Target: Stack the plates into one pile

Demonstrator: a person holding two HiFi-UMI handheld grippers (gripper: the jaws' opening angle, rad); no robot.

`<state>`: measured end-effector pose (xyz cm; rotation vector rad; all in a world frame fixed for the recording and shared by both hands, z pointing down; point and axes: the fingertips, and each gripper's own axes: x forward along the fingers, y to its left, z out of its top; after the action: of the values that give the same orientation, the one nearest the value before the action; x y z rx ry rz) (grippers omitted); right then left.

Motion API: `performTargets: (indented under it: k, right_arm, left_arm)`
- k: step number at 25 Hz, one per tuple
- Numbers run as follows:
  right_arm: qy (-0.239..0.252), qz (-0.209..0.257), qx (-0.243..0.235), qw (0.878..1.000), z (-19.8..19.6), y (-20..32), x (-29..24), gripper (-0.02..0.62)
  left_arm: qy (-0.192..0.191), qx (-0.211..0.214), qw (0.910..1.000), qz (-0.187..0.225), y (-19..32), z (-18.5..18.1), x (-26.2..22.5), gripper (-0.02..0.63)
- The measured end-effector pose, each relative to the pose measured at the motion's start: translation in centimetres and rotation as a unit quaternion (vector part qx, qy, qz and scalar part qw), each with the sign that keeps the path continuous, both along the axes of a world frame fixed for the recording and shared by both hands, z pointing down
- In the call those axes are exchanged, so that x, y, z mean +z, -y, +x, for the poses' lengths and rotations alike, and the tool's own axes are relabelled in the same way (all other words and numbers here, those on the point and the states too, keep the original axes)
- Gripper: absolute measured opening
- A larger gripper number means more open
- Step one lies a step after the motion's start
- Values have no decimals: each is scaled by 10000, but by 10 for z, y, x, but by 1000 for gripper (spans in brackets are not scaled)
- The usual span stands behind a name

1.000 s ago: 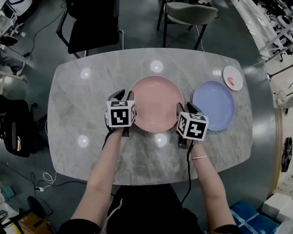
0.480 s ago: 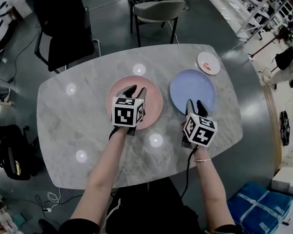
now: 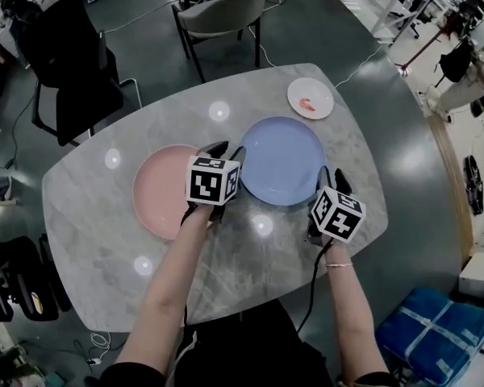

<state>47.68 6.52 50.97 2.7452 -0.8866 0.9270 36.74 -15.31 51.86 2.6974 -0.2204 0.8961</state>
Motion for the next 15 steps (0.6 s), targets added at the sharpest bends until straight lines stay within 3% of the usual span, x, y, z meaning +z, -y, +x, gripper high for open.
performTargets:
  k: [9, 15]
  right_arm:
    - [620, -229, -213, 9976, 10, 0, 49, 143]
    - [911, -294, -459, 9944, 0, 8, 65, 141]
  left_arm:
    - [740, 57, 9969, 267, 6, 35, 34, 181]
    - [1335, 410, 9890, 487, 0, 41, 45, 179]
